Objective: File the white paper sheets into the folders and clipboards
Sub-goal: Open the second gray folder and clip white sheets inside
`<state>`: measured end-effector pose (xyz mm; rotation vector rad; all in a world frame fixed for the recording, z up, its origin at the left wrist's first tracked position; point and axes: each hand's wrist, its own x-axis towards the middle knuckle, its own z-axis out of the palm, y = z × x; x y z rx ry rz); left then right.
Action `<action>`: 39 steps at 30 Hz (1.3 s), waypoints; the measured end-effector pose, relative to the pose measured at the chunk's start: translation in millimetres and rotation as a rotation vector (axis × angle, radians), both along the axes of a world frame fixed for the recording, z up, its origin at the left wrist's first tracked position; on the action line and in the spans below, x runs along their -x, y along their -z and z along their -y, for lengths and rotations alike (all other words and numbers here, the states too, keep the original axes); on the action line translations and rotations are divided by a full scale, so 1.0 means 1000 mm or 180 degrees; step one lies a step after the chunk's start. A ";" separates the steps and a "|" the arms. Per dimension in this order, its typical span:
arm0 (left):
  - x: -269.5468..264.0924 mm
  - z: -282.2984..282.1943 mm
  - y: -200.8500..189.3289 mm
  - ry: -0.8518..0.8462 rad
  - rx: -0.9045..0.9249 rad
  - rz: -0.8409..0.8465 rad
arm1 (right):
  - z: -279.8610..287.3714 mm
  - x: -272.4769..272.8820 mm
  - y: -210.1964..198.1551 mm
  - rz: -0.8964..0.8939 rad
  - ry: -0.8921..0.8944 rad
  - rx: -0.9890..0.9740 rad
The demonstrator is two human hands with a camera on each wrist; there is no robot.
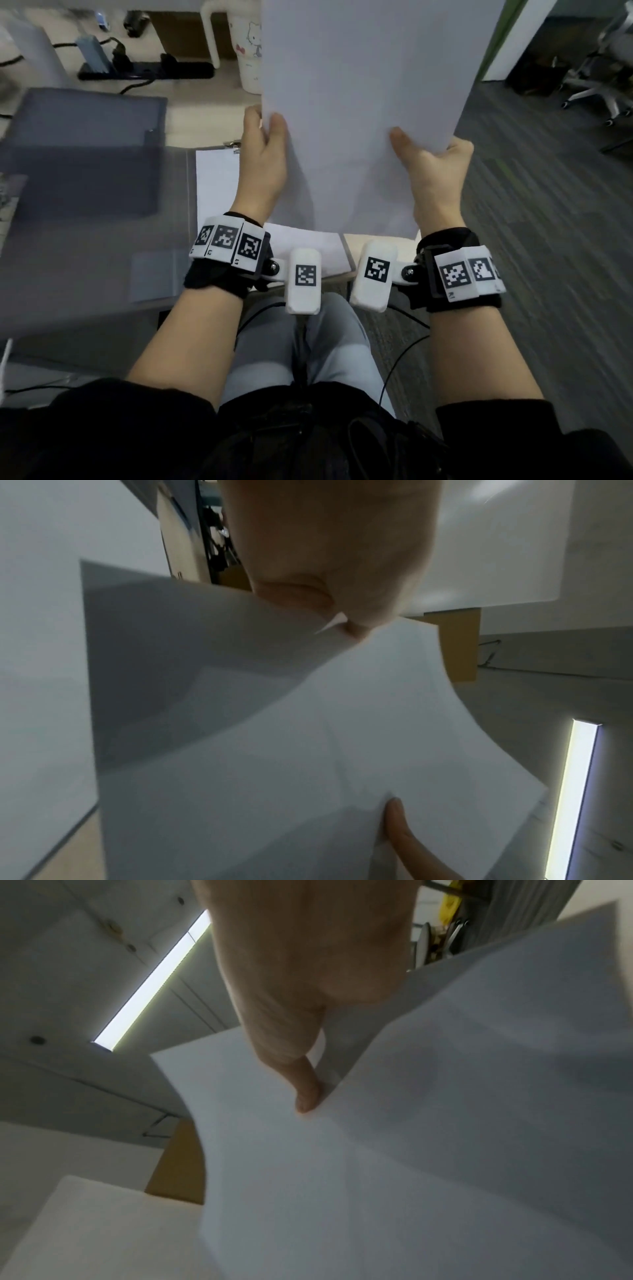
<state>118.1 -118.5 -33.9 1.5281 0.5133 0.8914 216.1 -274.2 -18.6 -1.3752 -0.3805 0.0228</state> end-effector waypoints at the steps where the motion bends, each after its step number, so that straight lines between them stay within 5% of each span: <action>1: 0.006 -0.006 0.002 -0.0147 -0.0019 -0.0024 | -0.008 0.004 0.000 -0.0027 -0.0023 0.0073; 8: 0.061 -0.042 0.015 -0.0851 -0.0207 -0.0451 | -0.060 0.036 0.020 -0.0360 -0.0284 0.0322; 17: 0.145 -0.089 0.037 -0.0914 -0.0387 -0.1959 | -0.115 0.084 0.048 -0.0842 -0.0708 0.1072; 26: 0.229 -0.139 0.053 -0.2453 -0.0831 -0.3041 | -0.157 0.128 0.053 -0.1166 -0.0996 0.1343; 32: 0.251 -0.144 0.070 -0.2440 -0.0434 -0.3122 | -0.173 0.140 0.062 -0.1258 -0.1020 0.1446; 39: 0.246 -0.150 0.074 -0.2046 -0.0349 -0.2523 | -0.186 0.140 0.073 -0.1288 -0.1015 0.1632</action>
